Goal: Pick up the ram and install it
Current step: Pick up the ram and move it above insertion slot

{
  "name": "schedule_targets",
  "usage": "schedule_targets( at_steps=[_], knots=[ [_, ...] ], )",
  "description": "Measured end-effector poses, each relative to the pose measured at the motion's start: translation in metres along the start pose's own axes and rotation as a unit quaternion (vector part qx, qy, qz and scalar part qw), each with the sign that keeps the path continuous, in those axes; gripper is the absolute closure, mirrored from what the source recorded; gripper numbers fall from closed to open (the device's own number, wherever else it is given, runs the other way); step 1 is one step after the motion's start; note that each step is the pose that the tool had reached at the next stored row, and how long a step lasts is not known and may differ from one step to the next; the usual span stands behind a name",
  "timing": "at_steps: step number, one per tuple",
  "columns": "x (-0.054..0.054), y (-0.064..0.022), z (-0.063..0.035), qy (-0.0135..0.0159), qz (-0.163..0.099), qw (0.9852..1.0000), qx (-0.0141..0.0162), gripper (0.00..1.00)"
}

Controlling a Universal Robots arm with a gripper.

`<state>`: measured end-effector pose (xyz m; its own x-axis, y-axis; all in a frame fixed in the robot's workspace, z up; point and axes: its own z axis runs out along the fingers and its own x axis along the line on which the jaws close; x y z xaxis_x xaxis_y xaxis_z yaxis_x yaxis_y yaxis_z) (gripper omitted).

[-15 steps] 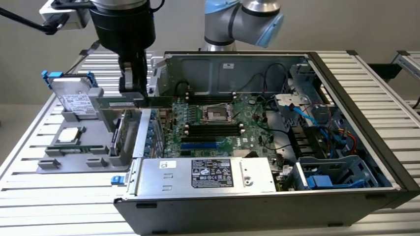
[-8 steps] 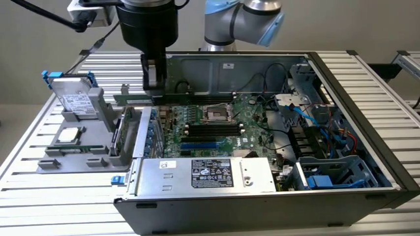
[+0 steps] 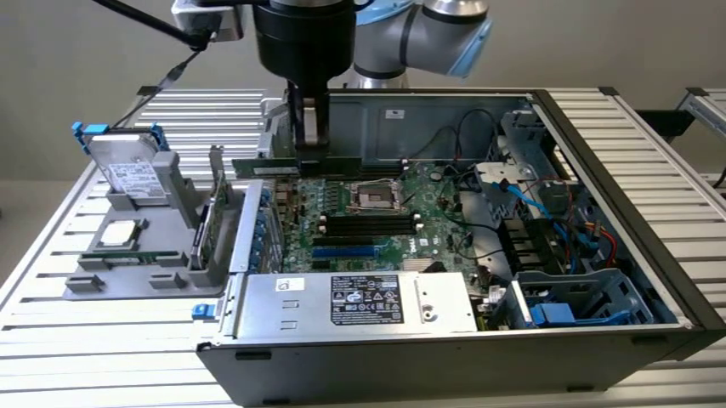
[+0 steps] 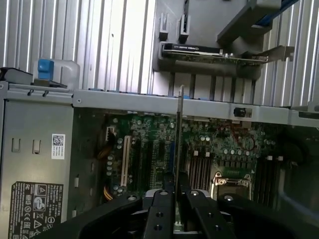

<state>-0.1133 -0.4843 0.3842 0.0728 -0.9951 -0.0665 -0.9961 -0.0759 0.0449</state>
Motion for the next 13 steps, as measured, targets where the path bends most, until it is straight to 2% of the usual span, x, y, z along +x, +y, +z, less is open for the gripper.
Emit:
schedule_targets(
  at_steps=[2,6,13],
  knots=[
    [0.001,-0.0089,-0.0011,-0.0011,0.000,1.0000,0.0001,0.86],
    [0.002,-0.0268,-0.0013,-0.0011,0.000,1.0000,-0.0002,0.86],
    [0.005,-0.0593,0.0096,-0.0012,0.000,1.0000,-0.0013,0.86]
  ],
)
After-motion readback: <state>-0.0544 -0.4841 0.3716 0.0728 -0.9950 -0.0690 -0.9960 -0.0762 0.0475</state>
